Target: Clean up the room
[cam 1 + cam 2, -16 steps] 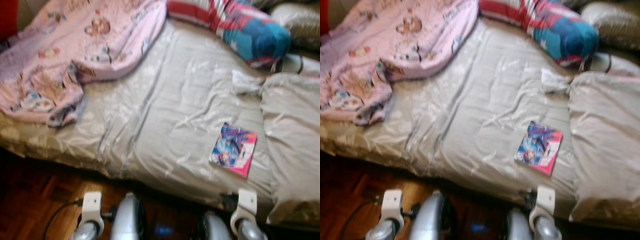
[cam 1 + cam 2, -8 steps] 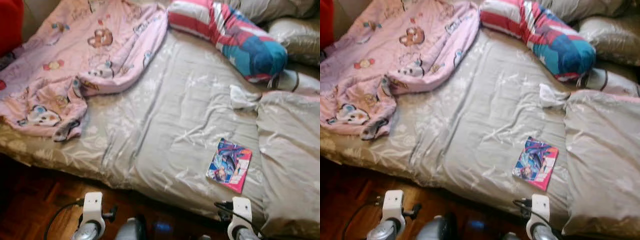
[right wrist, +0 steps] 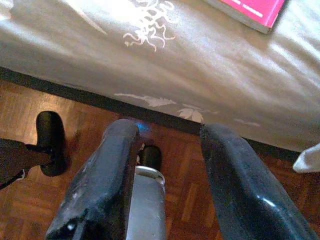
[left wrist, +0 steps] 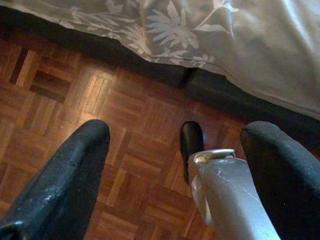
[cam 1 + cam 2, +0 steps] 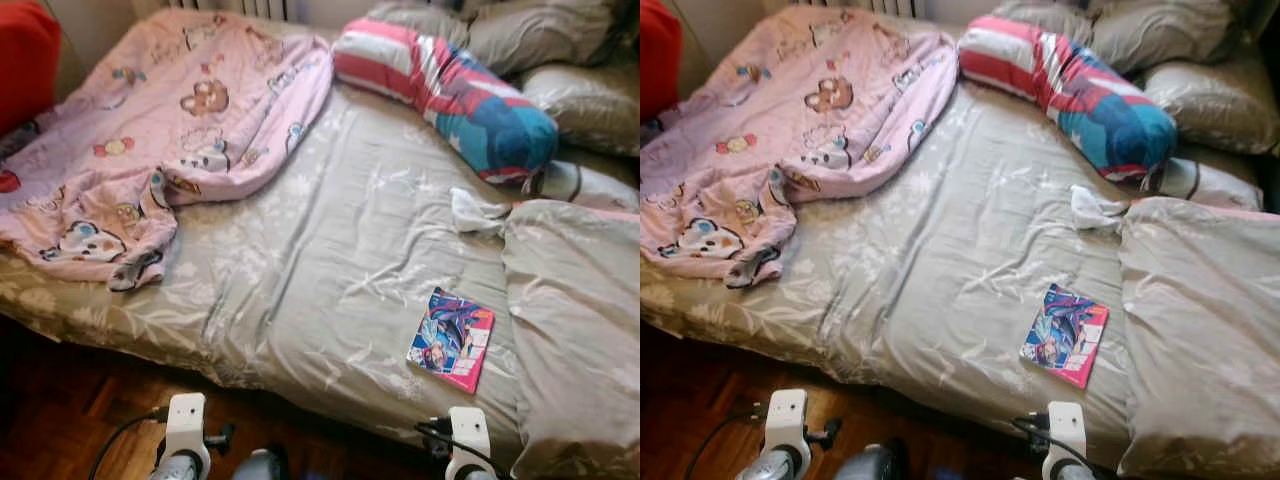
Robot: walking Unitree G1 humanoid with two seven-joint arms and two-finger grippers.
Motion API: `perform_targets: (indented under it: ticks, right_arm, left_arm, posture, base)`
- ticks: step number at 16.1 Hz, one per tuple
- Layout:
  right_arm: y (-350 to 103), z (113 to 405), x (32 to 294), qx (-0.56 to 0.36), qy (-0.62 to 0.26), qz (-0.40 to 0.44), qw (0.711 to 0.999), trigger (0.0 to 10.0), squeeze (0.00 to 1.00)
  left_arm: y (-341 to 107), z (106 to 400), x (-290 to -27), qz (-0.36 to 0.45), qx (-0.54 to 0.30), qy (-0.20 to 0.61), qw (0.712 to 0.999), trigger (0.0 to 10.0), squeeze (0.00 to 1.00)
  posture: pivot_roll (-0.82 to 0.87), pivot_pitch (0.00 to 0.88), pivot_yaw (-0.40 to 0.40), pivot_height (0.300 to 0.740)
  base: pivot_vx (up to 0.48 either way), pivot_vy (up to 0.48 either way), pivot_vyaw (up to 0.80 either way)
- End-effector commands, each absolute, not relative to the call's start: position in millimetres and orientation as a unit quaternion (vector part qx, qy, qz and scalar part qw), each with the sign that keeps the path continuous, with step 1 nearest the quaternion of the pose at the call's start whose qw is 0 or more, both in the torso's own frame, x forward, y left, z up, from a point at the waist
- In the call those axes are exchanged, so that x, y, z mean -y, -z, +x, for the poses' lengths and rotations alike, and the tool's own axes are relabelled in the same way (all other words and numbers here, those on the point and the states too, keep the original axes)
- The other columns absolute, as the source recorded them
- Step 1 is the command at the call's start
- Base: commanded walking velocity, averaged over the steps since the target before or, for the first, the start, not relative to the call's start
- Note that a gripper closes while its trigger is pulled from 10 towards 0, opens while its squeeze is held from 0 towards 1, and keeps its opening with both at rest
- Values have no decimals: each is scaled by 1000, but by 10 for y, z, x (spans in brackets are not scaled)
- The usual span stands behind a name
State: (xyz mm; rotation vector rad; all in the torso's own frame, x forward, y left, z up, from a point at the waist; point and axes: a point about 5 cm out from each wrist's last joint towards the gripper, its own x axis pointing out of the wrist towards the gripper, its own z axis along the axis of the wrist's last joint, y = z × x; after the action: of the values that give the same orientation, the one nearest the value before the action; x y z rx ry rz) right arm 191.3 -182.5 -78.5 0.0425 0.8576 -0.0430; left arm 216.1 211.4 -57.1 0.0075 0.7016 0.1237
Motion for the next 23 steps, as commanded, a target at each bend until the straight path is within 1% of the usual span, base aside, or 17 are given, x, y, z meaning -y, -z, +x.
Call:
perform_targets:
  ticks: [1, 3, 8, 12, 23]
  right_arm:
    - [841, 1803, 1833, -433, 23, 21, 901, 10000, 0]
    - [864, 1752, 1847, -440, 24, 18, 898, 10000, 0]
    - [879, 1721, 1844, -445, 23, 17, 895, 10000, 0]
    - [888, 1702, 1842, -449, 22, 15, 893, 10000, 0]
    - [898, 1684, 1841, -454, 19, 13, 891, 10000, 0]
  left_arm:
    - [650, 2041, -2128, 4, -370, -66, 927, 10000, 0]
    - [659, 2025, -2129, 8, -373, -64, 926, 10000, 0]
    - [691, 1959, -2150, 18, -382, -58, 922, 10000, 0]
    - [717, 1910, -2152, 18, -390, -58, 919, 10000, 0]
    - [721, 1905, -2164, 19, -394, -59, 917, 10000, 0]
  posture:
    - [150, 175, -8, 740]
    - [149, 176, -7, 740]
    - [144, 172, -5, 740]
    - [141, 166, -5, 740]
    - [143, 195, -4, 740]
  base:
    - [0, 0, 0]
    - [0, 0, 0]
    - [0, 323, 0]
    - [0, 421, 0]
    - [0, 437, 0]
